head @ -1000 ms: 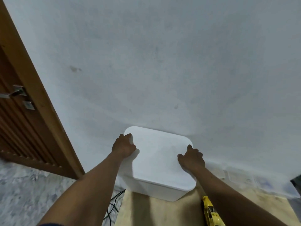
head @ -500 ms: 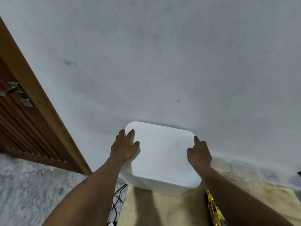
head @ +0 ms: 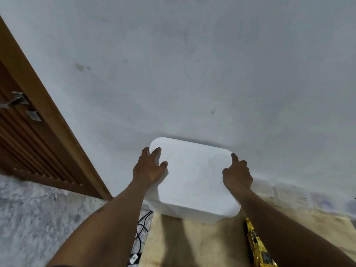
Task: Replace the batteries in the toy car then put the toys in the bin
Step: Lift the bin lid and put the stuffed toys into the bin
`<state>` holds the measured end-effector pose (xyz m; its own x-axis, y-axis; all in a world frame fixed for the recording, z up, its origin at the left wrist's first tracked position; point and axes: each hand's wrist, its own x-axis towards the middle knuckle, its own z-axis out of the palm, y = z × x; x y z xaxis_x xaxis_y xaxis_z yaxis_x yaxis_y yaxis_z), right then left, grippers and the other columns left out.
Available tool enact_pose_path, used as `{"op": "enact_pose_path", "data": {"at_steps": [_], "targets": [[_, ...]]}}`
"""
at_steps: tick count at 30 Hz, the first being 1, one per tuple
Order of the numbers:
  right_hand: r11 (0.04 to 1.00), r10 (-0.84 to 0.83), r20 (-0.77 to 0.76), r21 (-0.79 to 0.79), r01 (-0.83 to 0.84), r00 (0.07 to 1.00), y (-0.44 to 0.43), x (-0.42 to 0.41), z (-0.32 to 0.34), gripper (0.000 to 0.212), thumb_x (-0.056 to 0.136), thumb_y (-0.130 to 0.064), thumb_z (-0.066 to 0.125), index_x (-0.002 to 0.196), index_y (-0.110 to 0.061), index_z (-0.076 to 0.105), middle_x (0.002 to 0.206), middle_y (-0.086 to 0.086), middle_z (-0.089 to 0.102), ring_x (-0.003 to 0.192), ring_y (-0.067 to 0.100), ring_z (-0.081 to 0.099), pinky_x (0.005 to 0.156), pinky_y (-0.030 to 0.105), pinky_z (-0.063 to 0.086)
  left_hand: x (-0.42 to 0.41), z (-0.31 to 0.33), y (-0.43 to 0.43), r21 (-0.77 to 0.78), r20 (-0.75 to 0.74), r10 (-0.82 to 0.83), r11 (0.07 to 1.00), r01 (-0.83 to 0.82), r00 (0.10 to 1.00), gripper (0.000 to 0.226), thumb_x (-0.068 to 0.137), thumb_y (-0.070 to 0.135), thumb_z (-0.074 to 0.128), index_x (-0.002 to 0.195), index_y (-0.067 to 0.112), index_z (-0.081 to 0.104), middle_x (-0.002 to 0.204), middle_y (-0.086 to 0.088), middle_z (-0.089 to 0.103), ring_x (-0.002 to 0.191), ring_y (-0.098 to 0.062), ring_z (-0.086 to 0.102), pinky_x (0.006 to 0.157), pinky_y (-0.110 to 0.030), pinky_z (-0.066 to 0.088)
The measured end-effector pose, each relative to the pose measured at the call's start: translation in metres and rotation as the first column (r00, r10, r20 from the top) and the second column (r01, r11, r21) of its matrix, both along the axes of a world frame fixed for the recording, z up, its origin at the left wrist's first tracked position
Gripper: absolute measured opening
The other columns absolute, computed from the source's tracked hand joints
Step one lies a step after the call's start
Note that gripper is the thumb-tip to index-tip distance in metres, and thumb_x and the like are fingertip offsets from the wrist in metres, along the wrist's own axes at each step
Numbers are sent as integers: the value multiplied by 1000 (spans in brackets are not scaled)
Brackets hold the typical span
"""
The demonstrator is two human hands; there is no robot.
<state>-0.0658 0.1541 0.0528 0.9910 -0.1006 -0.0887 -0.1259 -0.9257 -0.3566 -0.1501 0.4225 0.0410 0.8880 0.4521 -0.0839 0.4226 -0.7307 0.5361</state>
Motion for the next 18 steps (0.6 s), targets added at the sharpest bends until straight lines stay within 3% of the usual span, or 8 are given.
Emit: {"op": "enact_pose_path", "data": {"at_steps": [8,12,15,18], "targets": [[1000,15,-20,-10,-16,1000,-2,8,-3,61,93,-14,47,150,-25,28,127,12,44,111,32,55,81,38,46,4,4,-1,33,-1,-11,999,11,1000,47,94,47,49,140,38,41,155,1,21,124,-28,53,94,-36,44],[999,20,-21,-34,-21,1000,1,9,-9,64,93,-13,46,152,-26,23,127,10,41,106,31,56,75,35,43,15,2,2,53,-108,-16,998,22,994,56,99,47,36,152,36,23,157,-2,18,124,-31,53,98,-38,42],[1000,20,54,-17,-19,998,4,5,-16,57,98,-18,41,151,-23,23,128,11,43,106,33,56,76,37,44,20,1,2,91,-184,-48,994,66,982,62,100,43,30,157,30,9,164,-1,5,140,-30,37,105,-44,37],[999,47,99,-26,-45,994,7,3,-21,53,104,-42,27,152,-21,21,138,12,41,113,35,54,86,44,46,20,-6,-1,232,-190,-130,957,173,973,65,101,37,22,158,18,-2,166,4,-15,154,-24,-4,113,-56,25]]}}
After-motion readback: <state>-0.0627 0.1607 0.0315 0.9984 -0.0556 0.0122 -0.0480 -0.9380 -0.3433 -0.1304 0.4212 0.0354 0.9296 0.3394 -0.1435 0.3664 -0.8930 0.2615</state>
